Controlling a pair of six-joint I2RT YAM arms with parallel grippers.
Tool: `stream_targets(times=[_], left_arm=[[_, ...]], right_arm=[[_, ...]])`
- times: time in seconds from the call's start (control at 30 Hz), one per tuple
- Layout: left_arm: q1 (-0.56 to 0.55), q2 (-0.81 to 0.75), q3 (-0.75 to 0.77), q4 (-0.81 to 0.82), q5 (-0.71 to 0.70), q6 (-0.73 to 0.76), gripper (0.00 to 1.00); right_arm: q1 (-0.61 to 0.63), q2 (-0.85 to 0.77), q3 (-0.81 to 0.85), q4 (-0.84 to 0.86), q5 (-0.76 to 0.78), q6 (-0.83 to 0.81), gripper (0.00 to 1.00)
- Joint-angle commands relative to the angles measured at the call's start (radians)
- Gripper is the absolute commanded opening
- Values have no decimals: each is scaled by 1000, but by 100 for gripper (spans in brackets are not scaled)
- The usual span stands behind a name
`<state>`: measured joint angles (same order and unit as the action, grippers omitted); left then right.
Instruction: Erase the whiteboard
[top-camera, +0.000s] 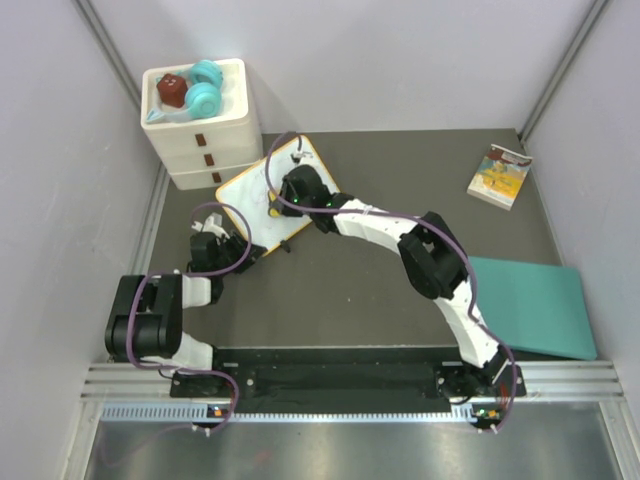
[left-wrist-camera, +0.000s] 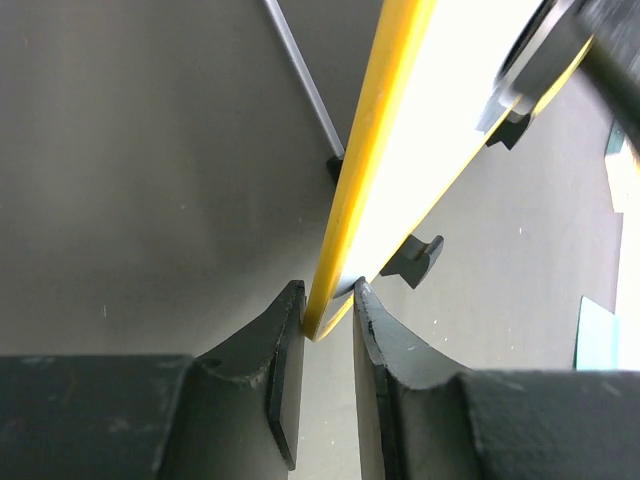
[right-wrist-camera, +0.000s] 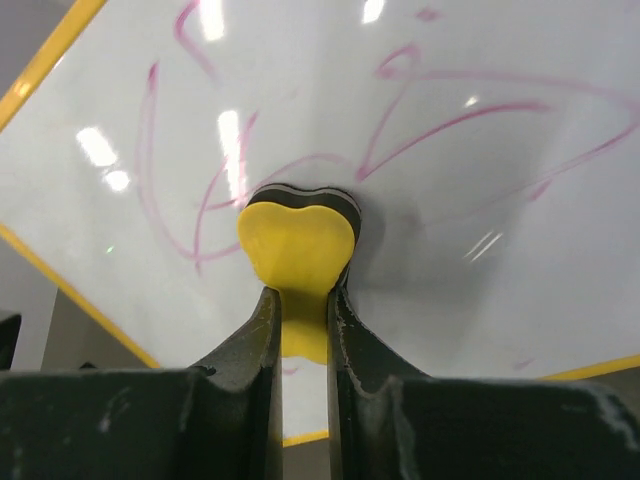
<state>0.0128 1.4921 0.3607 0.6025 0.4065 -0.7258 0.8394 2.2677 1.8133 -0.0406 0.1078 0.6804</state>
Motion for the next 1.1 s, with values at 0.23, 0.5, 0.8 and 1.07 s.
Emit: stream_targets(times=[0.23, 0.5, 0.8, 1.07], left_arm=[[1, -26, 3, -144, -49, 66, 19], [1, -26, 3, -144, -51, 68, 19], [1, -27, 1, -142, -49, 69, 19], [3, -27, 0, -141, -48, 69, 19]], right_arm=[[-163, 52, 64, -71, 95, -13, 0], [-272, 55, 24, -71, 4, 54, 0], [-267, 90, -32, 10, -170, 70, 0], [-177, 66, -80, 34, -186, 41, 0]])
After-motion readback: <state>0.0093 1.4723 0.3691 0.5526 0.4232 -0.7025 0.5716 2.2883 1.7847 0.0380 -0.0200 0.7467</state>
